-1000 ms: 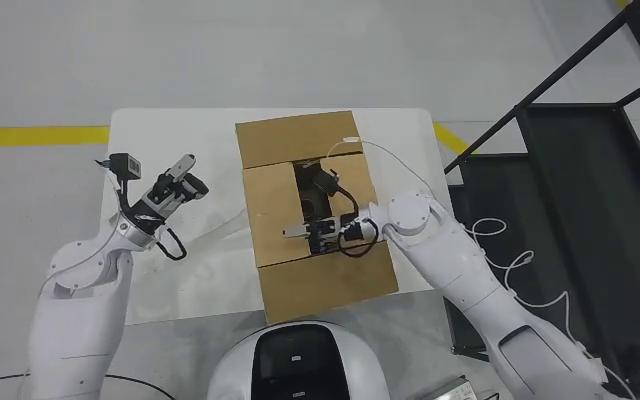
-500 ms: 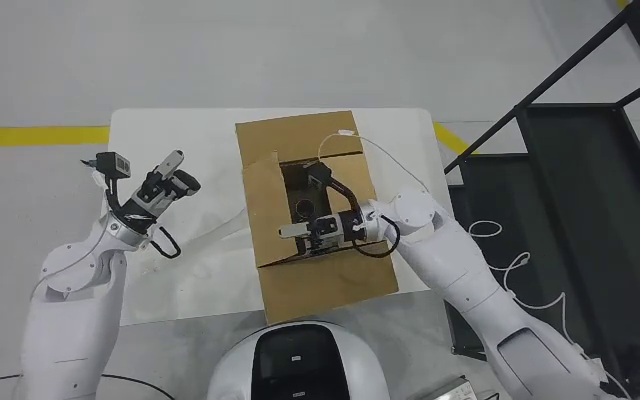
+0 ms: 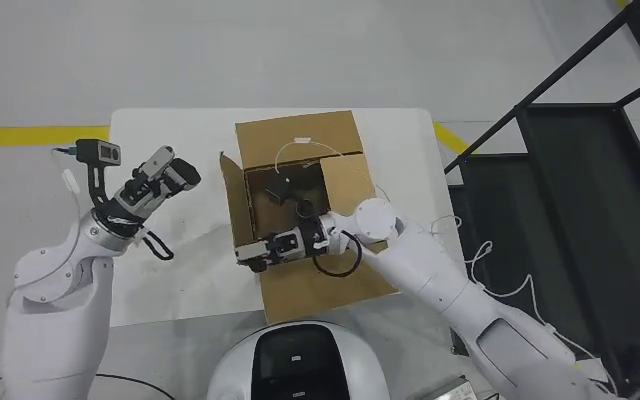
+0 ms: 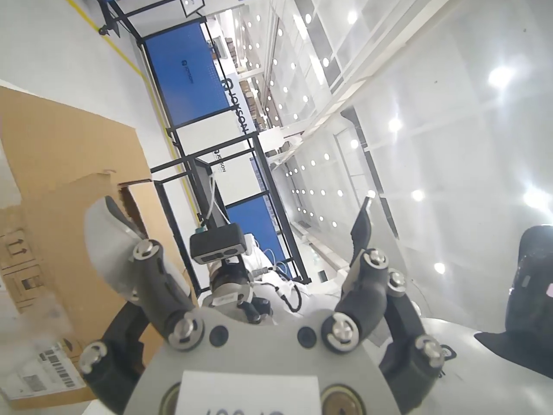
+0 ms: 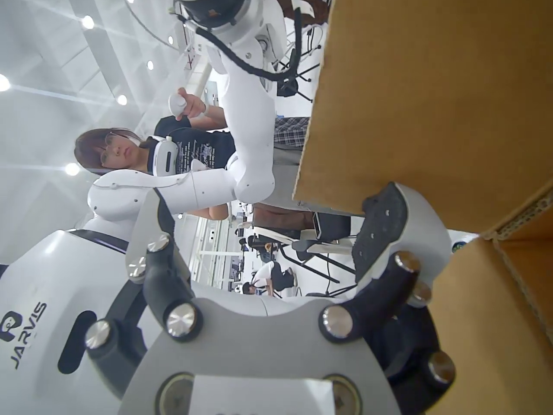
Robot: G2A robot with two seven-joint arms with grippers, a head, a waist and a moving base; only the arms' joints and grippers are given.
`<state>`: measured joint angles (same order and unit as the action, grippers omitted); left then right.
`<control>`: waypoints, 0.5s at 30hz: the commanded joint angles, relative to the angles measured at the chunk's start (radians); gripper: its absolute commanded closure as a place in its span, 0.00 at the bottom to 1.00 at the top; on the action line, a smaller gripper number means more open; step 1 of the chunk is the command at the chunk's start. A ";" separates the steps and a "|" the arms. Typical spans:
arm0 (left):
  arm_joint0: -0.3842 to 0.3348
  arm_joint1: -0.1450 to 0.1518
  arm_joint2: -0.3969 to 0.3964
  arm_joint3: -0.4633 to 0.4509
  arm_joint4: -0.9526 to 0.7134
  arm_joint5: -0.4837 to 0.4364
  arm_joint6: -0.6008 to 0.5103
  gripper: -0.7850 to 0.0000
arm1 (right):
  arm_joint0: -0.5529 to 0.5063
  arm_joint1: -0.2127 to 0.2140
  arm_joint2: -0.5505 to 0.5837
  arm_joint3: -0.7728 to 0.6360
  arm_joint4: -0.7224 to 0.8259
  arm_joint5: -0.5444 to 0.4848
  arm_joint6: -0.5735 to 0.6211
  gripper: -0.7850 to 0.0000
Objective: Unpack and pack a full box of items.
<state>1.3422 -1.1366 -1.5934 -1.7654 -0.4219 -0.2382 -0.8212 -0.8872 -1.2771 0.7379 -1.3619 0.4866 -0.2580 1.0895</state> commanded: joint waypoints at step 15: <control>-0.036 0.006 0.040 0.131 0.107 0.063 0.065 0.00 | 0.045 -0.021 -0.013 0.095 0.032 0.072 0.087 0.00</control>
<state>1.3006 -1.1316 -1.5463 -1.6384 -0.3139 -0.1720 -0.7563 -0.8378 -1.3041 0.7070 -1.2657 0.5190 -0.1867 1.1709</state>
